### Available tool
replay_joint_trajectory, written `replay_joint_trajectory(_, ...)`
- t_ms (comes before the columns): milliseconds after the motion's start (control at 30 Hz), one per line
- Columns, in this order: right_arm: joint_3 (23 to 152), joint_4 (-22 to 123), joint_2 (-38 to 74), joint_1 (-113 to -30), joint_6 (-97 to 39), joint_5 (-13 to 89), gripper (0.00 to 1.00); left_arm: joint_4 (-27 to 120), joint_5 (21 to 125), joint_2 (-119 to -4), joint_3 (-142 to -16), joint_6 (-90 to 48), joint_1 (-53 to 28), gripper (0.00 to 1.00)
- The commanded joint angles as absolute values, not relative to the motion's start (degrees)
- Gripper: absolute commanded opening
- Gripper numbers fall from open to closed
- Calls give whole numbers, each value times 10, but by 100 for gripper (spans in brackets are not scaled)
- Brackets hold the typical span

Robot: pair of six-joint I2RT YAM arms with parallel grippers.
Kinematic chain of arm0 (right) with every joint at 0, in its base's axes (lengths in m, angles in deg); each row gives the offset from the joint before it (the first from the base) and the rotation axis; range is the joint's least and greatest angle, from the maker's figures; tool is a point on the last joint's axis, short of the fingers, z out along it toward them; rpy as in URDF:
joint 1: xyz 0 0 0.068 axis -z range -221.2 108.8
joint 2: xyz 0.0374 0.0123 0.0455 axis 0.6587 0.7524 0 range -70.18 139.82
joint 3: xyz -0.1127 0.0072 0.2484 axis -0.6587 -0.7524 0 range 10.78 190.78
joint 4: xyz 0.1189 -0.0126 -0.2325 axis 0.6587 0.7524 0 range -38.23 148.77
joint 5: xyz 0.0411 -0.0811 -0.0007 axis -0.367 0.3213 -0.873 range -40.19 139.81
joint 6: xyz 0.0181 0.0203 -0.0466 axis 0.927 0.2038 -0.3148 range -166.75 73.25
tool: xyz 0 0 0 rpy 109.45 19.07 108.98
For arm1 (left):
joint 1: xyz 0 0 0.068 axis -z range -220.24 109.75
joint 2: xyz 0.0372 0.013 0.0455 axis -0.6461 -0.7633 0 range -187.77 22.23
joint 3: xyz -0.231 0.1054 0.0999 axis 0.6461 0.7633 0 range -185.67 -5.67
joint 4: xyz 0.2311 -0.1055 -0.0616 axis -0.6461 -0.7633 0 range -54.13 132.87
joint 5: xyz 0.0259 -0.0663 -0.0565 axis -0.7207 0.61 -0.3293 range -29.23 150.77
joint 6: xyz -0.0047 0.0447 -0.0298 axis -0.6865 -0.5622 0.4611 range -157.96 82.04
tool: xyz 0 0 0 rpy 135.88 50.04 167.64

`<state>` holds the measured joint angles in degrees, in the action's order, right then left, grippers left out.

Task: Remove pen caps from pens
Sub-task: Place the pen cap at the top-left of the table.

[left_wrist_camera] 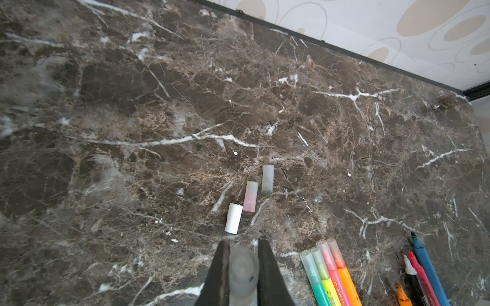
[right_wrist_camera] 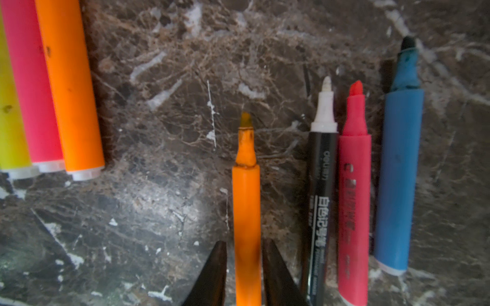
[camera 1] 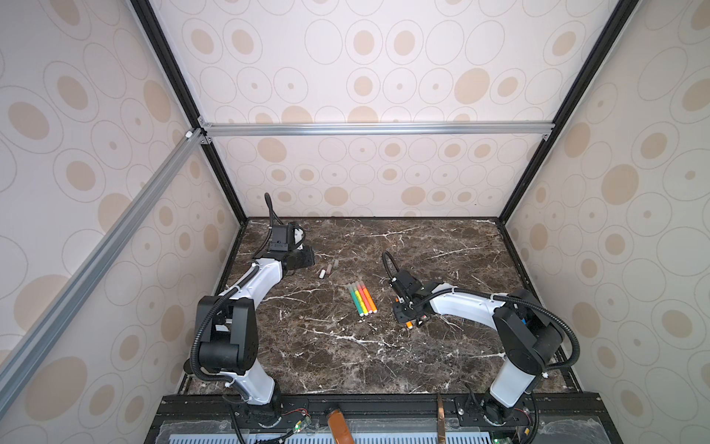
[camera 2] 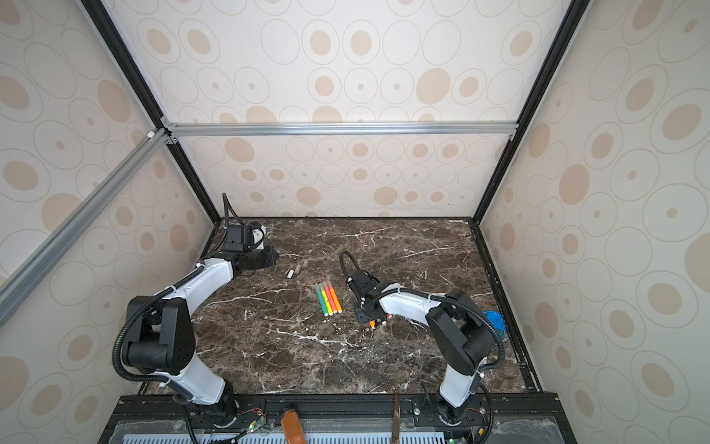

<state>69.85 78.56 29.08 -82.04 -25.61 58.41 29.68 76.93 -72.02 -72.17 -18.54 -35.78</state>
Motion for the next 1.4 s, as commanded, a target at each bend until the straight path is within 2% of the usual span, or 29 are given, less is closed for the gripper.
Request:
replay_joint_trajectory(0, 696, 811, 303, -817, -260, 613, 30, 290, 752, -721, -741, -213, -363, 0)
replay_joint_trajectory(100, 697, 817, 302, -815, -267, 621, 32, 281, 743, -727, -744, -218, -365, 0)
replay_joint_trajectory(367, 699, 814, 304, -810, -278, 617, 28, 271, 744, -723, -739, -215, -366, 0)
replay_joint_trajectory(533, 710, 819, 319, -811, -278, 616, 11, 263, 738, -720, -730, -216, -367, 0)
replay_joint_trajectory(633, 709, 821, 317, -810, -273, 620, 8, 254, 723, -727, -726, -221, -367, 0)
replay_joint_trajectory(700, 702, 816, 307, -809, -271, 617, 12, 250, 718, -735, -725, -225, -367, 0)
replay_joint_trajectory(800, 695, 812, 282, -809, -272, 616, 27, 249, 709, -751, -722, -227, -367, 0)
replay_joint_trajectory(867, 690, 809, 262, -810, -272, 614, 32, 249, 718, -763, -723, -229, -367, 0)
replay_joint_trajectory(1067, 709, 827, 226, -810, -276, 619, 34, 248, 745, -800, -731, -234, -367, 0)
replay_joint_trajectory(1367, 764, 845, 257, -809, -292, 590, 36, 254, 769, -843, -733, -237, -364, 1)
